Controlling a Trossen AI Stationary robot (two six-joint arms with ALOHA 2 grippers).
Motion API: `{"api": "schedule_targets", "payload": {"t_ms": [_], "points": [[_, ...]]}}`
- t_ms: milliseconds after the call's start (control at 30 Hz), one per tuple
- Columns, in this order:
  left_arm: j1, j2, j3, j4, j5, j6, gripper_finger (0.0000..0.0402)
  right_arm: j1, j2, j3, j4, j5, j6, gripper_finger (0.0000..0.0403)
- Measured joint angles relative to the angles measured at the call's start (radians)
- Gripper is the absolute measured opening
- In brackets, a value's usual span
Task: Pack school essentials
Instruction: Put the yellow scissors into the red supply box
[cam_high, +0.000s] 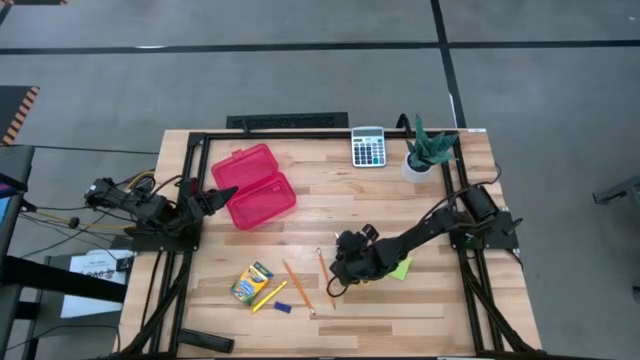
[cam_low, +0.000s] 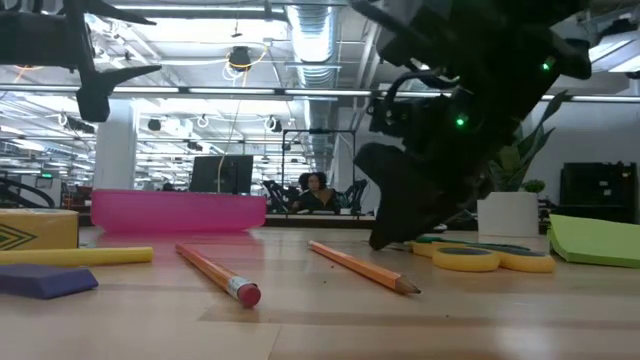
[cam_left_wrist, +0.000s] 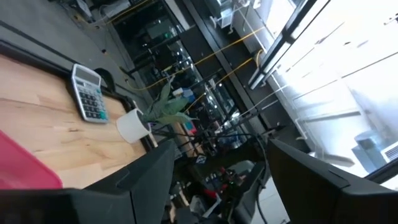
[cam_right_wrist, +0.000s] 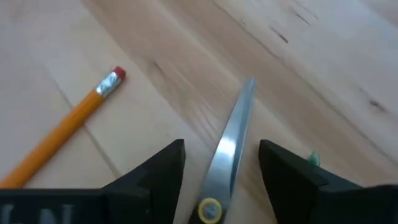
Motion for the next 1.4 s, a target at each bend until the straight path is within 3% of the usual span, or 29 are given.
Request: {"api": "schedule_targets", "payload": {"t_ms": [67, 300, 633, 867, 1000, 1200, 1400], "points": [[0.000, 0.000, 0.000, -0.003, 0.000, 0.000, 0.0249, 0.006, 0.009, 0.001, -0.022, -0.011, 0.049, 0.0181], [0.000, 0.000, 0.000, -0.027, -0.018, 0.003, 0.0249, 0.016, 0.001, -0.002, -0.054, -0.015, 0.057, 0.0020], [0.000, 0.000, 0.000, -0.029, -0.024, 0.006, 0.0249, -0.004, -0.121, 0.022, -0.103, -0.062, -0.011, 0.0002], [0.000, 0.001, 0.000, -0.045, -0.015, 0.007, 0.0249, -0.037, -0.269, 0.025, -0.085, 0.000, -0.074, 0.0001], [0.000, 0.018, 0.000, -0.045, 0.045, 0.019, 0.0249, -0.049, -0.341, 0.026, -0.050, 0.045, -0.102, 0.0001], [0.000, 0.101, 0.000, 0.004, 0.121, 0.018, 0.0249, -0.091, -0.428, 0.027, 0.199, 0.052, -0.279, 0.0000], [0.000, 0.268, 0.001, 0.237, 0.140, 0.143, 0.0249, -0.147, -0.447, 0.027, 0.436, 0.019, -0.407, 0.0000]]}}
